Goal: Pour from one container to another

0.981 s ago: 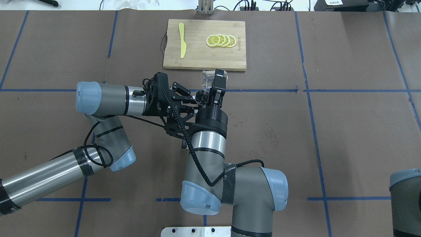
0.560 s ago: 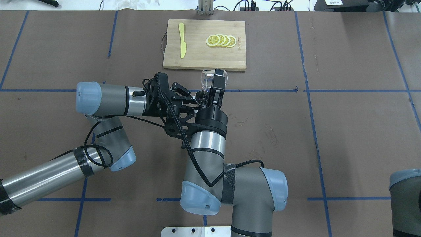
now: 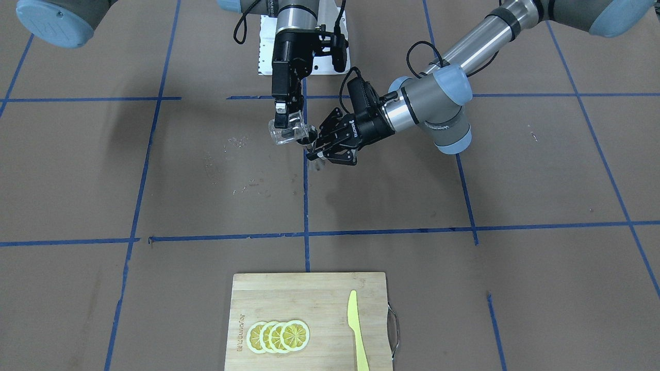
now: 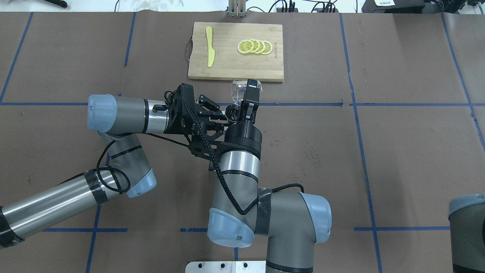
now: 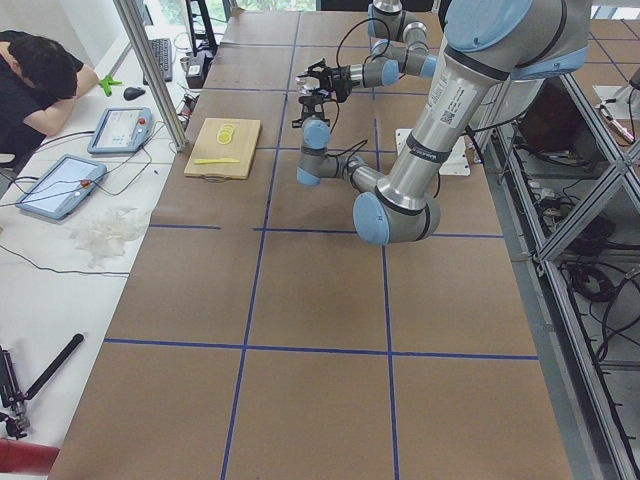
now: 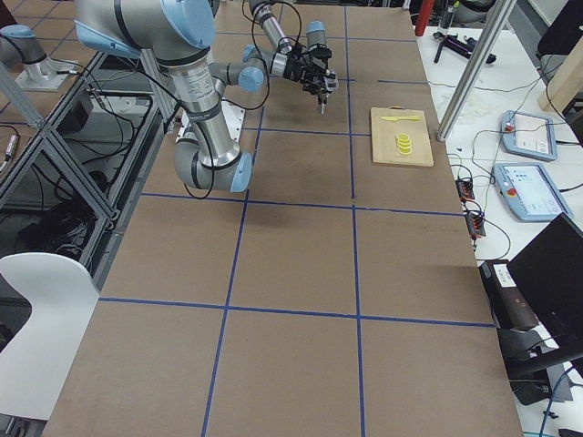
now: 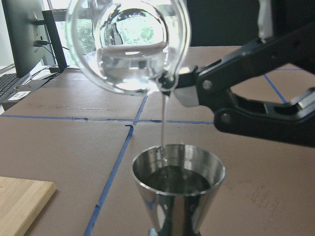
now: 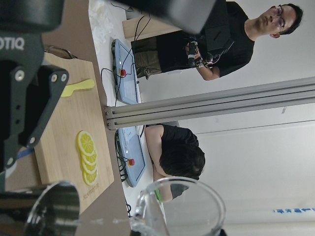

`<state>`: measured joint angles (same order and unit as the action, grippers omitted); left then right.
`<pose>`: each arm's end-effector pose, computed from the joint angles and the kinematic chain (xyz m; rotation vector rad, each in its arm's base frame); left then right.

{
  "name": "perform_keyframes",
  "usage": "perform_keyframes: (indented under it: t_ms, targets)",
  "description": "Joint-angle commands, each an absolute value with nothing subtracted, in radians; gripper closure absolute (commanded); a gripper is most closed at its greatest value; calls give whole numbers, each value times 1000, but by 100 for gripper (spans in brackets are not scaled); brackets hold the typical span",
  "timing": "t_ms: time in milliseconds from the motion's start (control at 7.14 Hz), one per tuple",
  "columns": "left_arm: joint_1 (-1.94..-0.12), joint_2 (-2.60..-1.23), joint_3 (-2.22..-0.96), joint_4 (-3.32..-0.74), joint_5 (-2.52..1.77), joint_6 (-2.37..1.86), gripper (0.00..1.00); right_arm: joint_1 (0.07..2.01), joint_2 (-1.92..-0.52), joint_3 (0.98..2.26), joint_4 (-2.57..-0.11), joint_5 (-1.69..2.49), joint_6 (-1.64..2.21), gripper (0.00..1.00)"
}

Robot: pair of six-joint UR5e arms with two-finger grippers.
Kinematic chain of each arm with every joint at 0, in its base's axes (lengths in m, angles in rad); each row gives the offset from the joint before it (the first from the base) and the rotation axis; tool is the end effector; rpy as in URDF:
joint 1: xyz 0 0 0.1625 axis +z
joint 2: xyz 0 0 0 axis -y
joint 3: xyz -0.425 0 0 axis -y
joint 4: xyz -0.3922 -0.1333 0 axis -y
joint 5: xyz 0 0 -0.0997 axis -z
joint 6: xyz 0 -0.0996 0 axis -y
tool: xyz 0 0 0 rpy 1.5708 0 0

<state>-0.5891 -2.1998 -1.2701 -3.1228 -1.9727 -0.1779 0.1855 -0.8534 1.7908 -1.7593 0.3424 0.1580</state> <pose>0.5115 -0.4553 0.2568 1.4652 1.3045 0.9180 -0.5550 -0.3352 0.1232 1.2889 0.3856 -0.5821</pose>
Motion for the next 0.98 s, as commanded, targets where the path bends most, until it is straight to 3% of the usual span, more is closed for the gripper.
perform_keyframes:
  t_ms: [0,841]
  targets:
    - [-589,-2200,-1270,-3123,-1971,-178,100,189,-853,1802,-1753,347,175,100]
    - [-589,-2195,-1270,-3122,-1973,-178,100,204,-880,1847,-1554,457,481,100]
